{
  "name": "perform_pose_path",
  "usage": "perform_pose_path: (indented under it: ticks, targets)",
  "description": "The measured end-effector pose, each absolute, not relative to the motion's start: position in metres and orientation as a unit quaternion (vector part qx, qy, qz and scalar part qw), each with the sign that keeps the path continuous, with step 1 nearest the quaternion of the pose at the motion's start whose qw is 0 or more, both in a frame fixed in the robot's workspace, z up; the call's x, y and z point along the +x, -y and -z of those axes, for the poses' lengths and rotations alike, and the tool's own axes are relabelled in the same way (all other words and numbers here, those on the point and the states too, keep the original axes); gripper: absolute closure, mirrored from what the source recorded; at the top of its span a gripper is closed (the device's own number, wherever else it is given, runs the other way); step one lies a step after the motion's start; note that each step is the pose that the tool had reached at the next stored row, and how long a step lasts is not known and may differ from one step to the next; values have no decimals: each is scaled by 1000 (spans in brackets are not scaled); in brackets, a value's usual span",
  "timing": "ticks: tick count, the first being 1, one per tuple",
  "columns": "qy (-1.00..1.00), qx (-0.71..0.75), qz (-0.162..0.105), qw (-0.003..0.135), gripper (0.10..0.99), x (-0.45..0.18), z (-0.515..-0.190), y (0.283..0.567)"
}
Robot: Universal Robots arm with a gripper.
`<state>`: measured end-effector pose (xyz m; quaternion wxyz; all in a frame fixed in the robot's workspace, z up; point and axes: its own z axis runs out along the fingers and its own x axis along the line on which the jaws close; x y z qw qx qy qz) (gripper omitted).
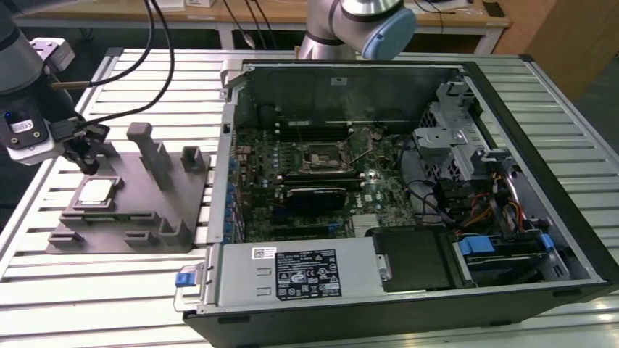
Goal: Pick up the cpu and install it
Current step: 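Pick up the cpu and move it towards the insertion slot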
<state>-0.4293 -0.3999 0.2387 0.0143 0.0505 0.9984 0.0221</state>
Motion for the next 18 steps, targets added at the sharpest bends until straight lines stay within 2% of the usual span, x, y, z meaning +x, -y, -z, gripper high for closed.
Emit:
perform_pose_path:
  ticks: [18]
  targets:
    - [-998,51,-22,14,980,-441,-211,408]
